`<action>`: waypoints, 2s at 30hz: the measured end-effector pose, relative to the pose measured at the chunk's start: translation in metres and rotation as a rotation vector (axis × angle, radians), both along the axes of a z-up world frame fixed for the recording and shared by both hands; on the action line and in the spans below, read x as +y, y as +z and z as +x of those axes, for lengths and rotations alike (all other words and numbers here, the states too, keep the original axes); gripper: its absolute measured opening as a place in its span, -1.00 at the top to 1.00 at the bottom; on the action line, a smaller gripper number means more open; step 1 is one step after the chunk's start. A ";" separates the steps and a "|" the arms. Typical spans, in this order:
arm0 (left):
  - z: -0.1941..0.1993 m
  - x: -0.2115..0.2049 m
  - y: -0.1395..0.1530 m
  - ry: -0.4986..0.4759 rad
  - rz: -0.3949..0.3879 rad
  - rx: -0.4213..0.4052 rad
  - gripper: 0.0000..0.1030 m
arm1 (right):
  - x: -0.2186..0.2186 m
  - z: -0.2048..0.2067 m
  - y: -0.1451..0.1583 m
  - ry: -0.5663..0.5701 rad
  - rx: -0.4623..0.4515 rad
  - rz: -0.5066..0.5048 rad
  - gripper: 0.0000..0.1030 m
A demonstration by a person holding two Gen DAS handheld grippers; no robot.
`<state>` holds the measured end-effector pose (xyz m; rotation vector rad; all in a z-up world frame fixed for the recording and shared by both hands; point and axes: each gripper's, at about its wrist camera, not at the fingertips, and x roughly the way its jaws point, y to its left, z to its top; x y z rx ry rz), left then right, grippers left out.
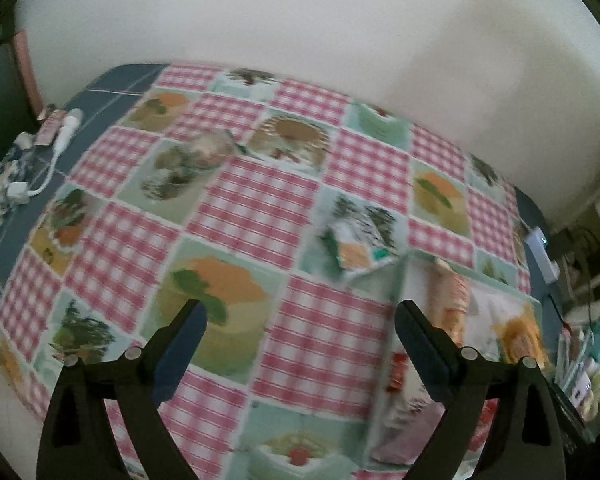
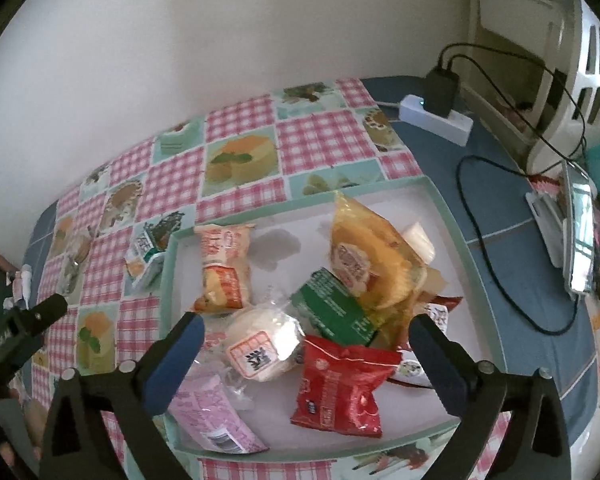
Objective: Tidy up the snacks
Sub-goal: 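Move both grippers back to the remaining snacks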
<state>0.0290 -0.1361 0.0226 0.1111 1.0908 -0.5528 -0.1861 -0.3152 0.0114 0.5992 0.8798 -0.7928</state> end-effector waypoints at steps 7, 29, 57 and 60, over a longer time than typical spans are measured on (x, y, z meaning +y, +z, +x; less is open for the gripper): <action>0.026 0.024 0.006 0.083 0.050 -0.076 -0.93 | 0.011 0.012 0.006 0.016 -0.034 -0.026 -1.00; 0.103 0.099 -0.013 0.187 0.087 -0.033 -0.93 | 0.090 0.124 0.008 0.206 -0.048 -0.046 -1.00; 0.170 0.081 -0.045 0.033 0.071 0.041 -0.93 | 0.080 0.198 -0.029 0.270 -0.048 0.056 -1.00; 0.181 0.070 -0.051 -0.024 0.060 0.056 -0.93 | 0.067 0.203 -0.031 0.250 -0.055 0.074 -1.00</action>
